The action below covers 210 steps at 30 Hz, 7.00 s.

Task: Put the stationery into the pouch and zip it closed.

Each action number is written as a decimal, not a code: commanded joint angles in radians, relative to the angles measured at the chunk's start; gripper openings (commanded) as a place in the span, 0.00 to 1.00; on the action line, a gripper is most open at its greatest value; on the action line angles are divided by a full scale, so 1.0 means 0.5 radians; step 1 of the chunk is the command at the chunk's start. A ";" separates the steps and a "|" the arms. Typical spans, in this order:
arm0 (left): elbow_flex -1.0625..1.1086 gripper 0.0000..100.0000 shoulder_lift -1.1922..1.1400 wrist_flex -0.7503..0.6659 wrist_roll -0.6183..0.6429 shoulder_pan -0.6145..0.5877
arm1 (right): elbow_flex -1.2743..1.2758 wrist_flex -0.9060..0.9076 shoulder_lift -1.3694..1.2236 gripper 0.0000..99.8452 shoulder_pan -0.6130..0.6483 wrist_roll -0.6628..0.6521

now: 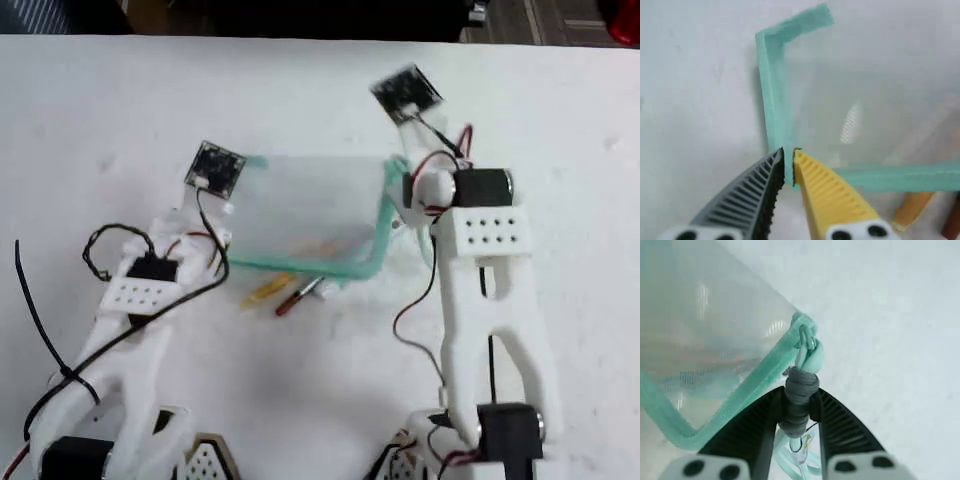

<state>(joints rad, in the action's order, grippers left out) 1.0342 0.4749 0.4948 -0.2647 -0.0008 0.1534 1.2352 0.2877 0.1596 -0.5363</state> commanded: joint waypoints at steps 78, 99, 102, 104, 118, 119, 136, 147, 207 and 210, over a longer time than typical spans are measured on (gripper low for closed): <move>-1.197 0.32 2.024 2.320 -1.096 0.845 | -0.212 0.956 1.217 0.02 1.873 -0.528; -0.752 0.35 1.870 2.013 -1.003 1.186 | -0.549 0.956 1.033 0.02 1.837 -0.531; -0.752 0.32 2.058 2.004 -0.970 1.073 | -0.546 0.891 1.033 0.02 1.717 -0.528; -0.746 0.28 2.159 2.016 -0.961 1.020 | -0.546 0.821 1.033 0.02 1.610 -0.522; -0.448 0.04 2.251 1.212 -0.083 0.502 | -0.605 0.597 0.738 0.02 1.545 -0.276; -0.448 0.04 2.251 1.172 0.009 0.434 | -0.638 0.578 0.726 0.02 1.545 -0.239; -0.037 0.04 2.294 1.089 0.427 0.299 | -0.865 0.133 0.354 0.02 1.263 0.025; -0.018 0.04 2.711 1.418 0.255 0.318 | -0.641 0.087 0.348 0.02 1.174 0.055; 0.239 0.02 2.708 1.181 0.255 0.299 | -0.163 -0.137 0.425 0.26 0.514 0.479; 0.279 0.02 2.708 1.126 0.255 0.299 | -0.163 0.161 0.474 0.25 0.502 0.390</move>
<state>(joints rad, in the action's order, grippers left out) 1.1308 1.8343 1.1070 -0.1312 0.1542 0.0783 1.1907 0.4764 0.4281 -0.2969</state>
